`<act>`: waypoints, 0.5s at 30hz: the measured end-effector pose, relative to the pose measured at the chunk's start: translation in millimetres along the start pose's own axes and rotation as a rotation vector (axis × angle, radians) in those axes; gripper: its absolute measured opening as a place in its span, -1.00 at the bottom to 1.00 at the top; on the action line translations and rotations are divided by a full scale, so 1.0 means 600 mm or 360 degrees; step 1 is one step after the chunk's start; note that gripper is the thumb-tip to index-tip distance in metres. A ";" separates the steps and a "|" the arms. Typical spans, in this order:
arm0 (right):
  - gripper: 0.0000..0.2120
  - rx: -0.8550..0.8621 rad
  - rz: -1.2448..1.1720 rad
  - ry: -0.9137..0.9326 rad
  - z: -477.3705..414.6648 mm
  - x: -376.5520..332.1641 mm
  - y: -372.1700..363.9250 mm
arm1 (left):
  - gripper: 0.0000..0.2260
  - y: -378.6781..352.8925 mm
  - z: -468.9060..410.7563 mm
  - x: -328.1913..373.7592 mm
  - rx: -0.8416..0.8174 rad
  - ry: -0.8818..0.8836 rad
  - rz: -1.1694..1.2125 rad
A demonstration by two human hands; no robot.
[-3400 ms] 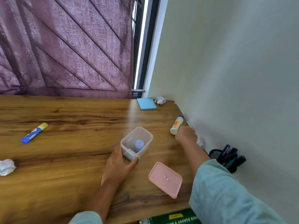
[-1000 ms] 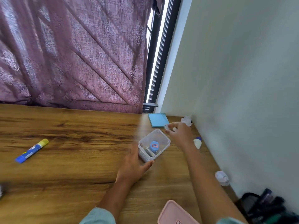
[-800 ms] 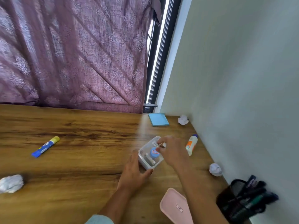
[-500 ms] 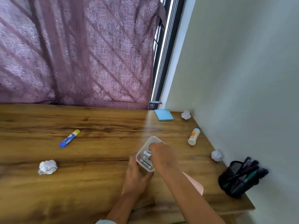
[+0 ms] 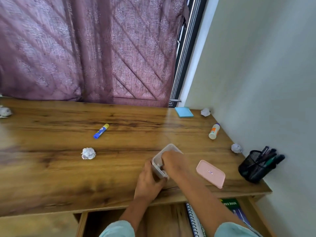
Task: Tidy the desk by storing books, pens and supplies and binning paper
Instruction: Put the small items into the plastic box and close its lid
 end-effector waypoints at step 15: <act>-0.74 -0.0103 -0.0288 -0.0160 -0.020 0.018 -0.005 | -0.32 0.006 0.002 0.002 -0.0106 -0.0050 -0.0045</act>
Point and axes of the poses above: each hand's wrist, its own z-axis away from the middle knuckle, its own y-axis out of the back of the hand, x = y × z, the point moved 2 cm from there along -z, towards the middle knuckle, and after that the axes turned 2 degrees about z, right-handed, at the moved point
